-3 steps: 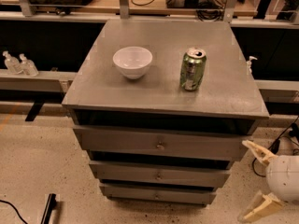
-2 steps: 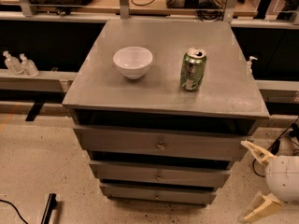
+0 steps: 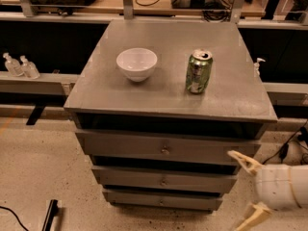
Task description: Open middle drawer
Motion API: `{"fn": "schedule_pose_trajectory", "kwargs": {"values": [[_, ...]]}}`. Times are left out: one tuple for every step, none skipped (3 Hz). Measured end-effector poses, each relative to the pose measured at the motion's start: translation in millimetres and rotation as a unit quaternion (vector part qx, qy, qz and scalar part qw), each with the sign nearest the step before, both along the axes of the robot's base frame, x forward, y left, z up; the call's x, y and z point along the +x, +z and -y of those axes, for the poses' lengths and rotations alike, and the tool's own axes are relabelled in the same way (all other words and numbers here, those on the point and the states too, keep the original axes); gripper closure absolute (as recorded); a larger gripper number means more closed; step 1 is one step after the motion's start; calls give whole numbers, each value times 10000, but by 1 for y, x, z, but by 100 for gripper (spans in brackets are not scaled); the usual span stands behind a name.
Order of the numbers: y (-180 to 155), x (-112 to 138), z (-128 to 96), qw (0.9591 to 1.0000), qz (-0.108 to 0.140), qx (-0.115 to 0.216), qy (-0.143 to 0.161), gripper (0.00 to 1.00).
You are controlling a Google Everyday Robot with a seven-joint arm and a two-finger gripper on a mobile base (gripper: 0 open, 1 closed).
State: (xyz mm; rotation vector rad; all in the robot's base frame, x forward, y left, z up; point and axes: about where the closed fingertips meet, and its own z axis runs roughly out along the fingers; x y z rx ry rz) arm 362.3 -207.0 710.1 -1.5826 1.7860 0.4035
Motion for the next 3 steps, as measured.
{"fn": "schedule_pose_trajectory", "kwargs": {"values": [[-44,-13,-51,9952,12,659,726,0],[-91,-22,-83,9912,56,805,1045,0],[-91,-22,-84,9912,56,805,1045,0]]}}
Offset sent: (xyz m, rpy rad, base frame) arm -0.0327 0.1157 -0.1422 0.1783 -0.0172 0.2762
